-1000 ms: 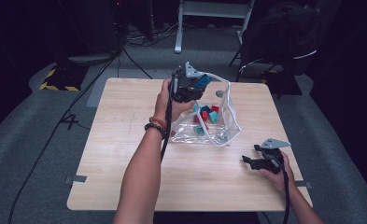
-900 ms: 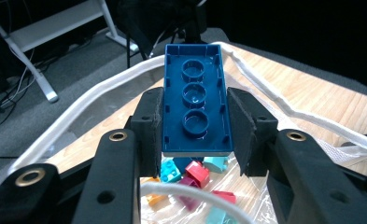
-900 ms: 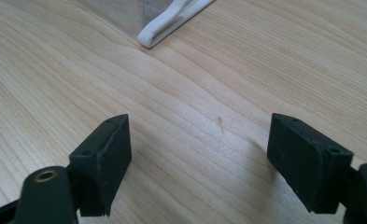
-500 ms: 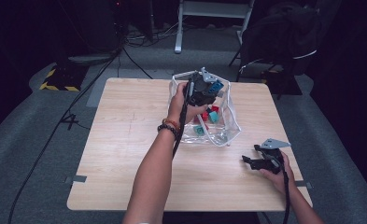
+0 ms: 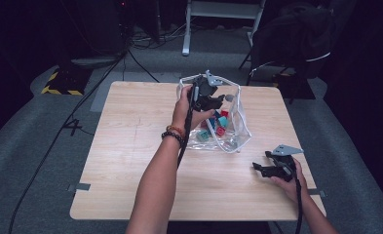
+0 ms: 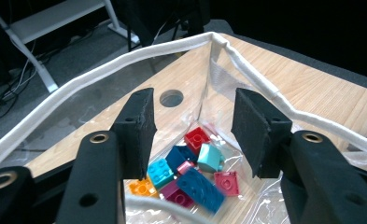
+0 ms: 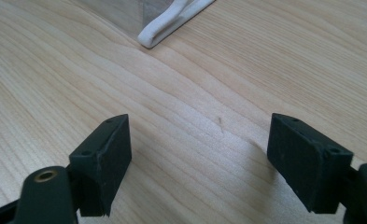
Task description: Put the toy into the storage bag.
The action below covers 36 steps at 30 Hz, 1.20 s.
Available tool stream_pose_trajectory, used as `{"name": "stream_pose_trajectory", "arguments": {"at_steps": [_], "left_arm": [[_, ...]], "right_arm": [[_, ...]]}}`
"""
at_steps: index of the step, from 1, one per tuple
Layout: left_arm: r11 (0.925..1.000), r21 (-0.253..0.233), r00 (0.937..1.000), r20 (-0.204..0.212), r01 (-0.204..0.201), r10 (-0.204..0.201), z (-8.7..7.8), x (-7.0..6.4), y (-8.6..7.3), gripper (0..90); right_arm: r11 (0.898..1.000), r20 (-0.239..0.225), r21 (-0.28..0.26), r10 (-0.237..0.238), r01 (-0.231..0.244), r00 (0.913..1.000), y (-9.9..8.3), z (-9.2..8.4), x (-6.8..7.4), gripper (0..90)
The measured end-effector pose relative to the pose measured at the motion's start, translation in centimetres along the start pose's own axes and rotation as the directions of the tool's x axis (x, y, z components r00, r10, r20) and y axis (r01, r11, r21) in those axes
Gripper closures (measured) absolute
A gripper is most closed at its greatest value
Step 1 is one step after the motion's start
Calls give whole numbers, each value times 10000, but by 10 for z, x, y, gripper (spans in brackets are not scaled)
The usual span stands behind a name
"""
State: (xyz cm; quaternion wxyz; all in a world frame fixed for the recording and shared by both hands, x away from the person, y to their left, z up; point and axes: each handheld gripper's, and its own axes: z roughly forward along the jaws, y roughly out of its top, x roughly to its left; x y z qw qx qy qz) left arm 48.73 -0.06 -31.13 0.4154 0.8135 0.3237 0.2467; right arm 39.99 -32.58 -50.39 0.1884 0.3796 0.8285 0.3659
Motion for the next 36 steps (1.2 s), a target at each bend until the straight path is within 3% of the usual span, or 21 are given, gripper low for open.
{"name": "stream_pose_trajectory", "arguments": {"at_steps": [11,20,30,36], "left_arm": [[9996,-10,9966,-778,268,-268,-21,21,-13,414],[9990,78,9928,-1122,436,-424,-36,34,-26,353],[9963,3,9834,-1606,855,-844,-54,52,-44,299],[9955,256,9794,-1829,917,-855,-61,61,-56,267]], "right_arm": [[10000,-10,7,3,-3,10000,0,0,0,226],[10000,-25,14,14,-14,10000,0,0,0,226],[10000,-20,11,11,-11,10000,0,0,0,226],[10000,-67,31,56,-56,10000,0,0,-1,226]]}}
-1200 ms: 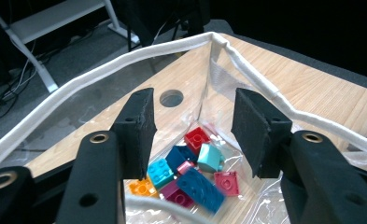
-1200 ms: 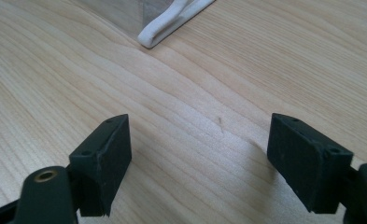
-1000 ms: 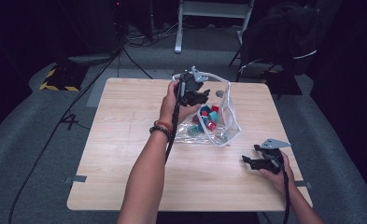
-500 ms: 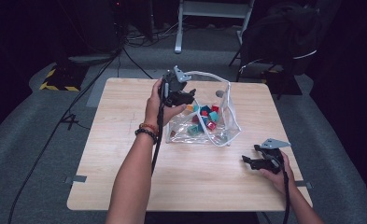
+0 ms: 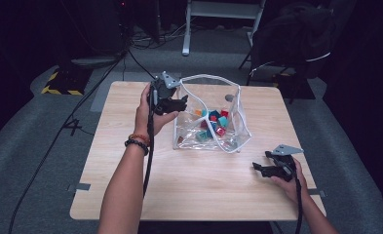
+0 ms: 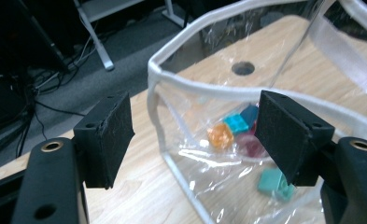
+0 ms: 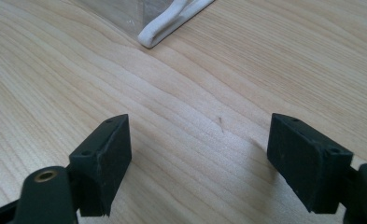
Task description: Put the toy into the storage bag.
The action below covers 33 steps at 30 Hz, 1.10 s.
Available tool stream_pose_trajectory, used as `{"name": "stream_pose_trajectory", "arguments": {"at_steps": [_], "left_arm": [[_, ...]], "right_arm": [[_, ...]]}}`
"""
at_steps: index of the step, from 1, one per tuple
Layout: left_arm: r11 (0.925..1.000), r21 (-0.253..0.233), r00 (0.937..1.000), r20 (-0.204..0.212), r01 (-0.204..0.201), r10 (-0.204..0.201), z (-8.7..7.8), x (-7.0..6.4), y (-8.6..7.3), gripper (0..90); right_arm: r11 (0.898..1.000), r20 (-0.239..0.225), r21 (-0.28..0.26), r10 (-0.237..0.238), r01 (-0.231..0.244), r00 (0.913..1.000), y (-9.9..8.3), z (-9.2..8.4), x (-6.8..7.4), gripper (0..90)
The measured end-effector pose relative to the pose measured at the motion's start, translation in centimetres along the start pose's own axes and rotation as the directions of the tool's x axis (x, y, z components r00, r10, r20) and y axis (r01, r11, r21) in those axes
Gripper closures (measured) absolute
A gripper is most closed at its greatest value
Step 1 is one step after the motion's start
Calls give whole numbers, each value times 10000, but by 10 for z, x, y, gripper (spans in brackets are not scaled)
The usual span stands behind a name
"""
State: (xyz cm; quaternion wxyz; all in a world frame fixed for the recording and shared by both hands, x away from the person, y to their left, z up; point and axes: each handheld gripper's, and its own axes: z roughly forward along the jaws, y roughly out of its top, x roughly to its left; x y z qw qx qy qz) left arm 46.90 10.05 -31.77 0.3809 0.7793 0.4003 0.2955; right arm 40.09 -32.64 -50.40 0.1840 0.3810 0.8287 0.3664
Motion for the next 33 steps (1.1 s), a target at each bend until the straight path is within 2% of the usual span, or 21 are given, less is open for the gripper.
{"name": "stream_pose_trajectory", "arguments": {"at_steps": [4,8,15,17,20,28,31,33], "left_arm": [[9996,138,9997,-48,234,-233,-2,7,-8,212],[9988,411,9997,-21,253,-252,-4,12,-17,160],[9967,806,9991,387,124,-155,-3,15,-40,160],[9956,932,9993,364,28,-63,-3,16,-46,160],[9943,1051,9992,352,155,-193,-3,18,-56,161],[9899,1374,9985,457,-350,290,-10,16,-81,161],[9875,1536,9989,345,-359,310,-12,15,-91,161],[9858,1639,9986,431,-368,301,-13,14,-98,161]], "right_arm": [[10000,-26,-3,-26,26,10000,1,1,0,220],[10000,-78,18,2,-2,10000,1,2,0,218],[10000,-69,20,8,-7,10000,1,2,0,214],[10000,-59,25,18,-18,10000,1,2,0,213],[10000,-21,4,-31,31,10000,1,2,0,213],[10000,59,-5,-29,29,10000,1,1,1,213],[10000,53,-1,-12,12,10000,1,1,1,213],[10000,42,4,-1,1,10000,1,1,1,213]]}}
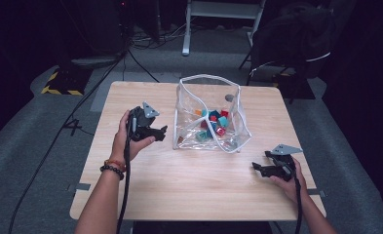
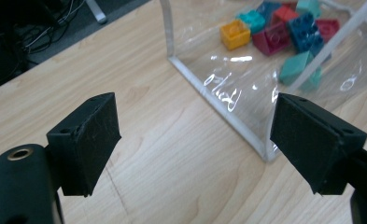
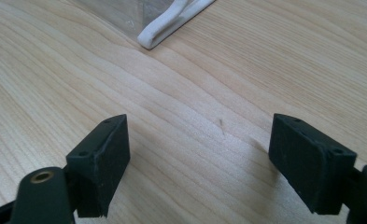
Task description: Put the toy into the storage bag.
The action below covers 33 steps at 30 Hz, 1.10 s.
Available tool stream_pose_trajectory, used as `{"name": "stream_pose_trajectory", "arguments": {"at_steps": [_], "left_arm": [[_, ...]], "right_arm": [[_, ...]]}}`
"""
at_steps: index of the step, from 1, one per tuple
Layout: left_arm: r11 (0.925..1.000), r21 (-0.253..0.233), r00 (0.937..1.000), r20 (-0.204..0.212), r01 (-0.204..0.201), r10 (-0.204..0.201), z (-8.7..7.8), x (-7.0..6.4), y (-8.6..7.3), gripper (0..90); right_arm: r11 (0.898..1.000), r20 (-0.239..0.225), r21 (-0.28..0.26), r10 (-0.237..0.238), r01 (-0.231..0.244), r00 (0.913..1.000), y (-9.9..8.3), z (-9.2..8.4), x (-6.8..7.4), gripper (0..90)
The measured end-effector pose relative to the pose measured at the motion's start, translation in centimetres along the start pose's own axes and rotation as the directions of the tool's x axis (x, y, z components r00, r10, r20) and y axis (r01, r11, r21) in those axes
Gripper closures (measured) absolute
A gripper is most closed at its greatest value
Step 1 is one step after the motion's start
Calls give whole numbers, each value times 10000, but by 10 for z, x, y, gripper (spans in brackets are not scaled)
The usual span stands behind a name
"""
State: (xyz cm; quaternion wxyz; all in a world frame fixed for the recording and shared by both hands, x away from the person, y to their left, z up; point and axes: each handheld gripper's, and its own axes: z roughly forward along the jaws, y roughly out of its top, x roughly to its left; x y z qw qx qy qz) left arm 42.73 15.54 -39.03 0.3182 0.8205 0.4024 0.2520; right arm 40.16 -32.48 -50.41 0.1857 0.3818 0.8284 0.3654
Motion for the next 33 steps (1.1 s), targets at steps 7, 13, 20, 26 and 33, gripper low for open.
{"name": "stream_pose_trajectory", "arguments": {"at_steps": [7,13,20,26,33], "left_arm": [[9982,569,9998,-115,-168,175,3,-5,-24,161],[9961,852,9996,-132,-218,230,5,-10,-44,162],[9899,1343,9990,63,-445,441,13,-19,-67,162],[9895,1378,9989,185,-441,419,10,-27,-86,162],[9849,1659,9984,366,-487,432,8,-36,-112,162]], "right_arm": [[10000,-1,0,1,-1,10000,0,0,0,212],[10000,1,-2,-1,1,10000,0,0,0,213],[10000,-6,1,6,-6,10000,0,0,0,212],[10000,0,1,-2,2,10000,0,0,0,213],[10000,-8,0,11,-11,10000,0,0,0,212]]}}
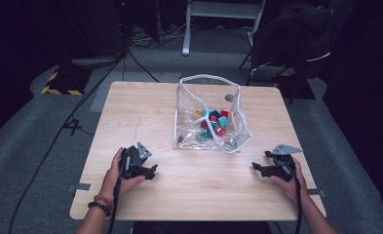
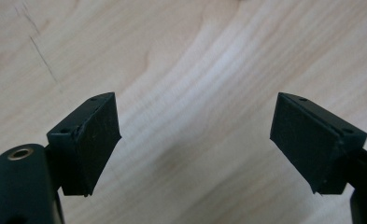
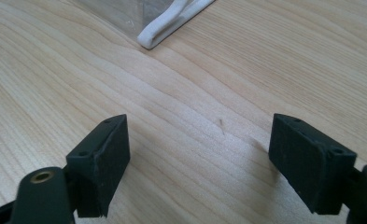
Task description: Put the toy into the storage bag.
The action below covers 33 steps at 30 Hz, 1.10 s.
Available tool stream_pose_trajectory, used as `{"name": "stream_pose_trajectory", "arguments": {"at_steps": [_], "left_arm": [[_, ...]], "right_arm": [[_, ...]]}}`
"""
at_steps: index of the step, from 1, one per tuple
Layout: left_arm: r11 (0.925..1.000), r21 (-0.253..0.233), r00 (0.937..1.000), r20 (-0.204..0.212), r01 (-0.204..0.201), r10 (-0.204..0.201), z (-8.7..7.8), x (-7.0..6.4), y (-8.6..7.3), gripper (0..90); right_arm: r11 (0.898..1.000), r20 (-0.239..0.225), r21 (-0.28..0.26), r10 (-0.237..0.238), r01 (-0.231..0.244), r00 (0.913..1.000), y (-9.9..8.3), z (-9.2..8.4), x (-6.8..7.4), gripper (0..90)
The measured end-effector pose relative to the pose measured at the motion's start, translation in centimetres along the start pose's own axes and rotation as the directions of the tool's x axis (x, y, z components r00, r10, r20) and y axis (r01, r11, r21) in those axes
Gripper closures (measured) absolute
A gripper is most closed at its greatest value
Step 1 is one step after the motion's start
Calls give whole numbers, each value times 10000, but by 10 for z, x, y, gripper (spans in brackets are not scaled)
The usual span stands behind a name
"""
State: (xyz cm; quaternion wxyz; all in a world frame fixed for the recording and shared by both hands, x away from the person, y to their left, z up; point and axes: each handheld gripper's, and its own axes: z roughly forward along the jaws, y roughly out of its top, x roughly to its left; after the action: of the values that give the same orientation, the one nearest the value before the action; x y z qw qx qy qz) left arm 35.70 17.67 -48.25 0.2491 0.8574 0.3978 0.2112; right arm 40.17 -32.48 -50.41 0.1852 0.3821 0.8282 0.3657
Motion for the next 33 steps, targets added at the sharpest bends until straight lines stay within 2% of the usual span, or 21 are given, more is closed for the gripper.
{"name": "stream_pose_trajectory", "arguments": {"at_steps": [2,4,7,9,11,17,33], "left_arm": [[9999,103,9999,135,-43,42,0,-3,-9,162],[10000,-12,9994,325,76,-76,-3,-4,-16,160],[9978,-344,9965,637,561,-539,-7,-4,-30,160],[9940,-470,9905,1009,986,-935,-8,-2,-37,158],[9849,-744,9821,1176,1563,-1470,-8,-1,-46,155],[9828,-940,9821,1174,1587,-1473,-13,-1,-55,151],[9826,-941,9820,1166,1599,-1486,-13,-1,-55,149]], "right_arm": [[10000,14,1,-13,13,10000,0,0,0,213],[10000,-17,1,8,-8,10000,-1,-1,0,212],[10000,-14,-2,1,-1,10000,-1,-1,0,213],[10000,-23,3,11,-11,10000,-1,-1,0,213],[10000,-19,1,4,-4,10000,-1,-1,0,213],[10000,-18,1,5,-5,10000,-1,-1,0,213],[10000,-23,-7,-51,51,10000,-2,-2,1,212]]}}
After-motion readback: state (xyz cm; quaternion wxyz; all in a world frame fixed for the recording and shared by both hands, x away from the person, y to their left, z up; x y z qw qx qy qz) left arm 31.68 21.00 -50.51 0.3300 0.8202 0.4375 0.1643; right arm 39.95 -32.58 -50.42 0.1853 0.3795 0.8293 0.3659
